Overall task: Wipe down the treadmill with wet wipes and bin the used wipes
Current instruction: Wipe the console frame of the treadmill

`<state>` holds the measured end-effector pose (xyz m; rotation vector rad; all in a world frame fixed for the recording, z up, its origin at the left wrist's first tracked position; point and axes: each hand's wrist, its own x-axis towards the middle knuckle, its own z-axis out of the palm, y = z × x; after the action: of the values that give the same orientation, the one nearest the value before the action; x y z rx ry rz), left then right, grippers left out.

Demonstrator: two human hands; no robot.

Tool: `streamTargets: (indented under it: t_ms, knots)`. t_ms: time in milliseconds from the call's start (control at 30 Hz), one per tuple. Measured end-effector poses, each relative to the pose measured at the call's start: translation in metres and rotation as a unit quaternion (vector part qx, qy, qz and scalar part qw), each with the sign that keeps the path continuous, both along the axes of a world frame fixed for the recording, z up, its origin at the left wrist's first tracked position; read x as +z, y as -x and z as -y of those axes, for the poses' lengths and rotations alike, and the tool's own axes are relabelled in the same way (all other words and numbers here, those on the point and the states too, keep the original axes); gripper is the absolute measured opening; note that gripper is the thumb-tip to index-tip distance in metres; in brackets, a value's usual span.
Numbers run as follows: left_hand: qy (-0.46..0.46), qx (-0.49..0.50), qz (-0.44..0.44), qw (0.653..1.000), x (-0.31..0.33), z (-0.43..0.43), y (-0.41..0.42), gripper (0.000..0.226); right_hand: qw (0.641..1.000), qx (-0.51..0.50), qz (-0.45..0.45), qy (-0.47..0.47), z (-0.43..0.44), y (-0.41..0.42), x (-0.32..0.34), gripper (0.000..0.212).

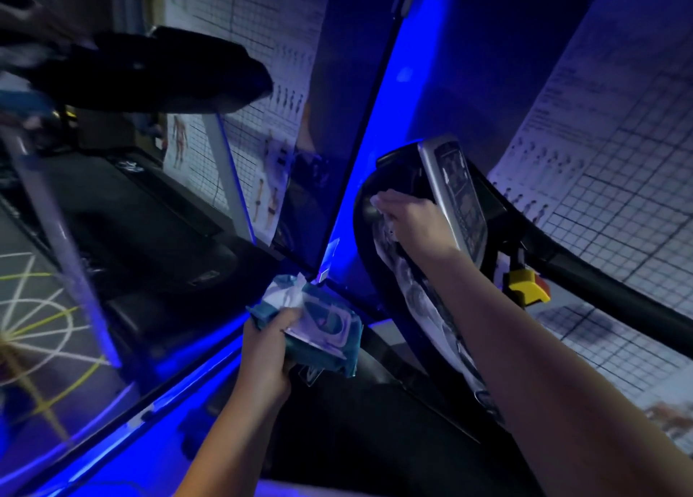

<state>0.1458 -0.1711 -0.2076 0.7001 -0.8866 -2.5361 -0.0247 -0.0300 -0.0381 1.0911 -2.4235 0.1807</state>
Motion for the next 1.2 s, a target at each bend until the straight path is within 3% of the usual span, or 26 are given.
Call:
streamTargets:
  t_ms: [167,367,467,600,700,800,900,1033,1133,1200]
  knots:
    - [-0.024,0.009,0.013,1.0,-0.005,0.004,0.006,0.051,0.987,0.103,-0.028,-0.123,-0.026,-0.006,-0.018,0.066]
    - [-0.024,0.014,0.02,0.999,-0.009,0.011,0.006,0.048,0.945,0.269,-0.093,-0.162,-0.033,0.006,-0.004,0.038]
    - [-0.017,0.021,0.029,0.999,-0.009,0.015,0.006,0.048,0.965,0.221,-0.078,-0.114,-0.019,0.026,0.005,0.04]
    - [-0.022,0.022,0.024,0.999,-0.008,0.022,0.006,0.047,0.975,0.215,-0.038,-0.029,-0.008,0.034,-0.006,0.023]
    - [-0.019,0.02,0.018,0.999,-0.007,0.025,0.004,0.044,0.958,0.275,-0.028,-0.076,-0.02,0.024,-0.015,0.022]
    - [-0.011,0.015,0.021,1.0,-0.007,0.029,0.002,0.041,0.942,0.299,0.018,-0.153,-0.032,0.019,-0.018,0.036]
    - [-0.011,0.017,0.028,0.999,-0.009,0.033,0.001,0.042,0.94,0.303,-0.004,-0.159,-0.031,0.021,-0.01,0.031]
    - [-0.007,0.023,0.036,0.999,-0.011,0.033,0.0,0.042,0.972,0.222,-0.036,-0.071,-0.015,0.038,0.003,0.035]
    - [-0.009,0.022,0.041,0.999,-0.01,0.032,-0.001,0.043,0.988,0.15,0.018,0.015,-0.004,0.046,0.002,0.038]
    - [-0.01,0.022,0.035,0.999,-0.008,0.032,-0.001,0.045,0.984,0.179,0.022,-0.01,-0.003,0.041,-0.002,0.041]
